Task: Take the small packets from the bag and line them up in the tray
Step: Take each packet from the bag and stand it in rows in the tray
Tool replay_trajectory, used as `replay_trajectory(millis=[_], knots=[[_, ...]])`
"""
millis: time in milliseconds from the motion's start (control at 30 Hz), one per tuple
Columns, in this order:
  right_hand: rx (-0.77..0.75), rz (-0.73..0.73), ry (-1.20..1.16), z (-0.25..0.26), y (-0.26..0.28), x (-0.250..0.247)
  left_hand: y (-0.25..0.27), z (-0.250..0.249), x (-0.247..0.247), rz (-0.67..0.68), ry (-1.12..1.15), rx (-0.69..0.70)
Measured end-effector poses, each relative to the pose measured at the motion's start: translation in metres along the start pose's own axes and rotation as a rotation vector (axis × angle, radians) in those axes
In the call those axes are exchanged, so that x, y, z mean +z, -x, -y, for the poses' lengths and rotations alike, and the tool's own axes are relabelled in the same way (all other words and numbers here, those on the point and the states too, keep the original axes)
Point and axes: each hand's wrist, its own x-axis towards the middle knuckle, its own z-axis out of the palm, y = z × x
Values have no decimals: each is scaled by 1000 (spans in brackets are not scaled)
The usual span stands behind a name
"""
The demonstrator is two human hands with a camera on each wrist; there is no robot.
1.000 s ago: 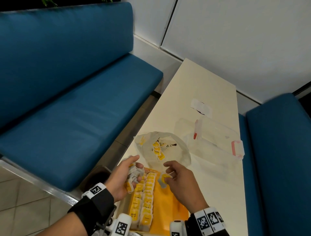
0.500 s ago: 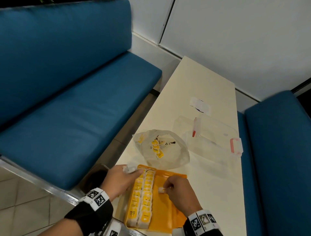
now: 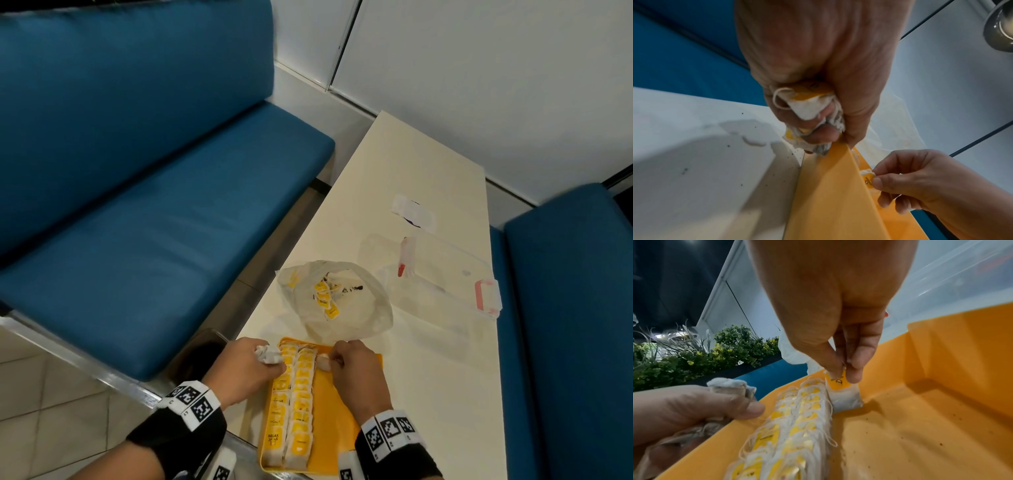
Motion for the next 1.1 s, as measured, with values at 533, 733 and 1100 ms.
replay_trajectory(millis=[533, 733, 1100], knots=[[98, -114, -115, 7, -12, 11, -1, -4, -8, 48, 36, -7], [120, -135, -102, 5, -17, 14, 1, -7, -11, 96, 84, -16], [-4, -157, -269, 9, 7, -10, -3, -40, -33, 138, 935, -289]])
